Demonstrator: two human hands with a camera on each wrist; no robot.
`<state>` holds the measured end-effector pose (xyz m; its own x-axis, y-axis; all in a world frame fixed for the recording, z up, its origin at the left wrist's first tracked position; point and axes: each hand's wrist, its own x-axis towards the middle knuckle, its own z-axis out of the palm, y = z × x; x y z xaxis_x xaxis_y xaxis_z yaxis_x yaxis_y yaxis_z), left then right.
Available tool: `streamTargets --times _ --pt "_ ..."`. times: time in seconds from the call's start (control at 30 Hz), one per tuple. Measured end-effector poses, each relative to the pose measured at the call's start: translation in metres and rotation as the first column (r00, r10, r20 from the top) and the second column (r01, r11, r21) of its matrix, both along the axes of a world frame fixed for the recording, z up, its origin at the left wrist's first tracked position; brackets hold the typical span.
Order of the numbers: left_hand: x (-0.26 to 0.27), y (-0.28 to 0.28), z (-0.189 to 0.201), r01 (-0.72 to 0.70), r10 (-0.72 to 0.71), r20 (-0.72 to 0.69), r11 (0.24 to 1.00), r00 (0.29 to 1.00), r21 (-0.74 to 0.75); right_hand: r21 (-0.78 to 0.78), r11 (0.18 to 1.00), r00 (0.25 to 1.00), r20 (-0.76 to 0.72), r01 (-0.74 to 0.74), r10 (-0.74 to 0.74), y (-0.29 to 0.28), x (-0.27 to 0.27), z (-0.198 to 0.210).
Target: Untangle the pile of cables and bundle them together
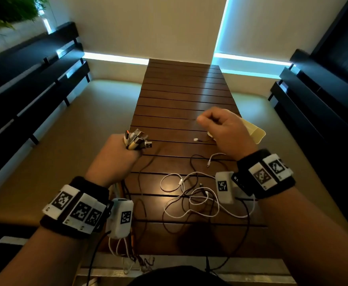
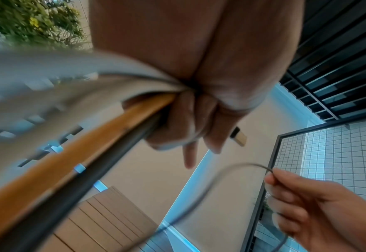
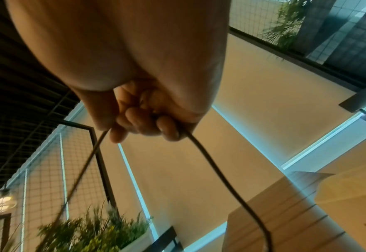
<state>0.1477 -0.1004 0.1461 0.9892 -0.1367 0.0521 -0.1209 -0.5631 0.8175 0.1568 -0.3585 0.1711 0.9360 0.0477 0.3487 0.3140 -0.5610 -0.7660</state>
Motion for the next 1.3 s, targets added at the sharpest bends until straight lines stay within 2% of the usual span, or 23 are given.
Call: streamTargets --times 0.07,0.13,0.2,0.3,0.4,0.5,0.7,0.97,1.03,1.07,1.13,1.17,1.2,1.23,1.3 --pt "-0.002 -0.002 0.000 -0.023 0.026 0.066 0.999 0.997 -0.047 -0.061 0.995 0.991 -0.115 -0.083 0.076 0.006 -0.009 -0.016" --pt "-0.008 -0.013 0.001 0.045 -0.035 0.113 0.996 0.993 -0.083 -0.101 0.983 0.976 -0.171 -0.151 0.132 0.014 -0.016 -0.031" --pt "-0.015 -0.029 0.000 0.158 -0.152 0.116 0.987 0.982 -0.042 -0.105 0.977 0.973 -0.155 -0.187 0.170 0.023 -0.021 -0.037" --pt "-0.019 -0.047 -0.005 0.289 -0.290 0.044 0.957 0.956 0.023 -0.075 0.978 0.976 -0.110 -0.195 0.186 0.028 -0.026 -0.033" --pt "-0.018 -0.044 -0.004 0.284 -0.284 0.024 0.959 0.958 -0.008 -0.053 0.986 0.982 -0.110 -0.158 0.152 0.018 -0.035 -0.026" --pt "-0.013 -0.030 0.000 0.186 -0.188 -0.009 0.973 0.982 -0.136 0.091 0.985 0.963 -0.214 -0.146 0.163 0.011 -0.053 -0.022" --pt "-0.008 -0.021 -0.010 0.136 -0.211 -0.156 0.911 0.965 -0.389 0.375 0.914 0.813 -0.477 -0.154 0.333 0.026 -0.082 -0.030" --pt "-0.002 -0.018 -0.022 0.066 -0.200 -0.196 0.841 0.960 -0.537 0.537 0.817 0.563 -0.616 -0.211 0.551 0.032 -0.098 -0.049" --pt "-0.001 -0.020 -0.023 0.058 -0.204 -0.205 0.830 0.957 -0.554 0.429 0.861 0.500 -0.701 -0.273 0.508 0.031 -0.098 -0.058" --pt "-0.001 -0.021 -0.024 0.055 -0.206 -0.209 0.824 0.956 -0.564 0.290 0.893 0.493 -0.754 -0.345 0.435 0.030 -0.097 -0.063" --pt "-0.001 -0.023 -0.025 0.052 -0.212 -0.217 0.819 0.953 -0.572 -0.064 0.876 0.543 -0.806 -0.479 0.238 0.025 -0.094 -0.074" --pt "-0.002 -0.025 -0.025 0.052 -0.214 -0.219 0.817 0.952 -0.574 -0.179 0.854 0.583 -0.795 -0.489 0.167 0.023 -0.092 -0.079" --pt "-0.003 -0.028 -0.024 0.051 -0.217 -0.221 0.815 0.951 -0.577 -0.231 0.860 0.623 -0.773 -0.455 0.122 0.021 -0.089 -0.082" --pt "-0.004 -0.030 -0.023 0.053 -0.223 -0.225 0.812 0.949 -0.582 -0.220 0.894 0.652 -0.752 -0.390 0.100 0.019 -0.087 -0.084" --pt "-0.008 -0.037 -0.024 0.057 -0.240 -0.231 0.800 0.943 -0.597 -0.081 0.961 0.673 -0.729 -0.263 0.122 0.019 -0.082 -0.083"
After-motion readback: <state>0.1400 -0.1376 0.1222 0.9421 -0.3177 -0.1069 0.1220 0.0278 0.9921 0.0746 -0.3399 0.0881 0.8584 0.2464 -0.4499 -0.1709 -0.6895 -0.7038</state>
